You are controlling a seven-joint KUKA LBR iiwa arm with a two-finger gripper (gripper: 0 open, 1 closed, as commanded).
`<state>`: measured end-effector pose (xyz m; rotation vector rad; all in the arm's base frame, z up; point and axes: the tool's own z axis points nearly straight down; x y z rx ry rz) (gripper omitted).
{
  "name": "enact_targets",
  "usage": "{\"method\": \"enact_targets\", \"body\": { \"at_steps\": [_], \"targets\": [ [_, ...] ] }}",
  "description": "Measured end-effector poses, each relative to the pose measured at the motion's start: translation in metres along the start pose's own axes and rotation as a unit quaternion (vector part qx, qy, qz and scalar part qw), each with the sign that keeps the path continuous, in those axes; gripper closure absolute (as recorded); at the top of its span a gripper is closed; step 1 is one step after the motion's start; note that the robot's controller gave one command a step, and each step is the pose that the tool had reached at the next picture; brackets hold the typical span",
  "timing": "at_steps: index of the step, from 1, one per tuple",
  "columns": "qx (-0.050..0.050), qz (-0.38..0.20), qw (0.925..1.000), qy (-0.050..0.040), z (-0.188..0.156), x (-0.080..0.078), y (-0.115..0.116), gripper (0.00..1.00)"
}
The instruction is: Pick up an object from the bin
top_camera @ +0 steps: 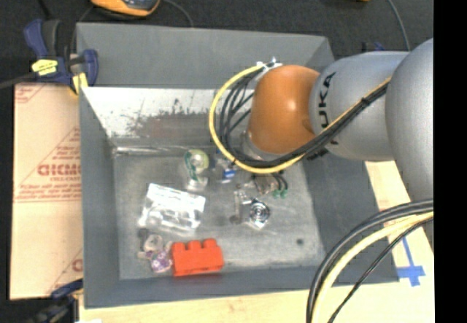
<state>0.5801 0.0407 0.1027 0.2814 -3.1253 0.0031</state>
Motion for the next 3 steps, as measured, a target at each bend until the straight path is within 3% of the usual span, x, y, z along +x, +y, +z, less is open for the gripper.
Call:
{"method": "enact_targets", "body": {
  "at_steps": [1, 2, 3],
  "targets": [
    [-0.001, -0.114, 0.9934, -0.0029, 0.03, -0.004, 0.098, 0.0],
    [-0.001, -0.11, 0.9939, -0.0034, 0.029, -0.005, 0.095, 1.0],
    [0.001, -0.109, 0.994, -0.0062, -0.118, -0.016, 0.065, 1.0]
  ]
}}
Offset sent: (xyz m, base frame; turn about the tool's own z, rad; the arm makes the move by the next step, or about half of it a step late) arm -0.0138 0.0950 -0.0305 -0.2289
